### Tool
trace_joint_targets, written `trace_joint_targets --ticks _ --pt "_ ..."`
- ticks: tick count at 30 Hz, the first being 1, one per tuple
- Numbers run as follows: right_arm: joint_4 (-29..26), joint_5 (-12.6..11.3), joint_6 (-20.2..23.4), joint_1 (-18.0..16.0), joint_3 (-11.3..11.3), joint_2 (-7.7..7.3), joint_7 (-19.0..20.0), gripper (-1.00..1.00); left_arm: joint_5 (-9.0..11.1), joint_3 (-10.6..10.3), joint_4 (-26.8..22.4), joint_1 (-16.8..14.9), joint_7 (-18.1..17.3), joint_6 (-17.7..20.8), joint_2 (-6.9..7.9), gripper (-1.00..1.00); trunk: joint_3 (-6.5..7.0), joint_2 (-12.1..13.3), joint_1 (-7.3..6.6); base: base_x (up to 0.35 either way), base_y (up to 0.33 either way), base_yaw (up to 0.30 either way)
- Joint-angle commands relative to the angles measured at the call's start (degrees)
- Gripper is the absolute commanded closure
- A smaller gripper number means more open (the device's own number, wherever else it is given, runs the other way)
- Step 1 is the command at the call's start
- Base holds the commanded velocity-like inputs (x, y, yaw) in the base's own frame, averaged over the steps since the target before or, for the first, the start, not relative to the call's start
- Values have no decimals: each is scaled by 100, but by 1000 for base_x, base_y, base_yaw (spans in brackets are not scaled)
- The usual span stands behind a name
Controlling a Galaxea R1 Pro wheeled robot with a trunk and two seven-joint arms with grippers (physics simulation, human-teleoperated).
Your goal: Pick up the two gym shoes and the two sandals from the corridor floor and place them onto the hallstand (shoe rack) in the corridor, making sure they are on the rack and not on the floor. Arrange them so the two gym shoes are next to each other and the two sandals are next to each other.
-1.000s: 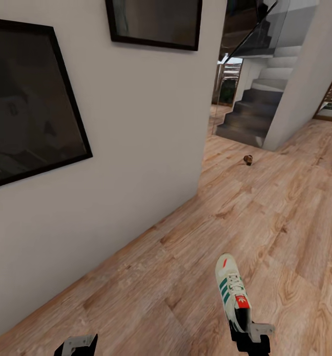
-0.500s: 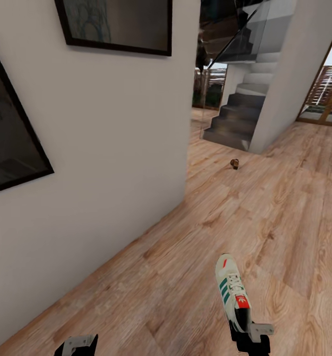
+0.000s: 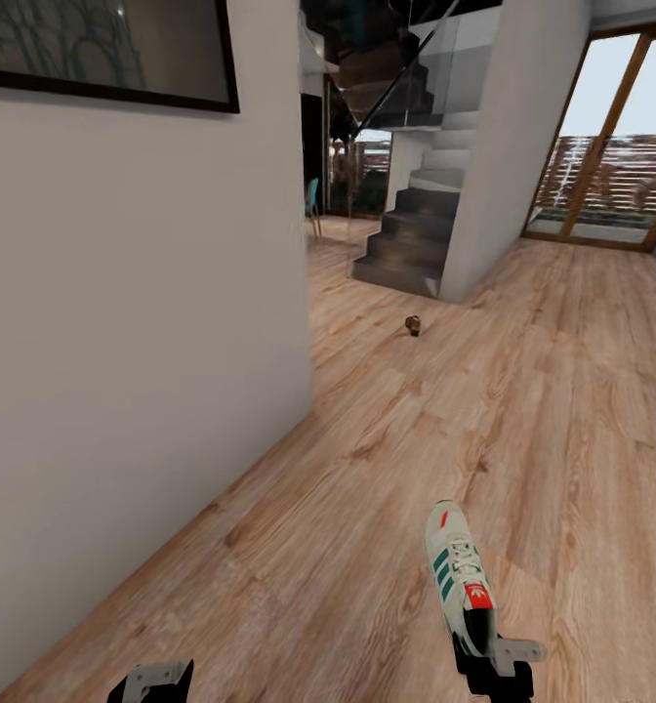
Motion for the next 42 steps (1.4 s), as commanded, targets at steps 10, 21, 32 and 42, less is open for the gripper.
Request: trace_joint_targets --ticks 10,21,32,42 --pt "7 51 -20 -6 -50 3 16 100 -46 52 4 -3 -27 -17 -4 -100 16 -2 1 249 -209 -288" --pt "7 47 -20 -6 -50 3 16 100 -42 76 4 -3 -27 -20 -4 -100 18 -2 1 288 -194 -282" --pt "-2 42 -20 -6 -47 3 19 100 -44 87 5 -3 -27 -17 -4 -100 18 -2 1 328 -52 -111" --pt "-1 45 -20 -6 -50 0 22 100 -41 84 5 -3 -27 -17 1 -100 18 -2 1 338 -1 -2"
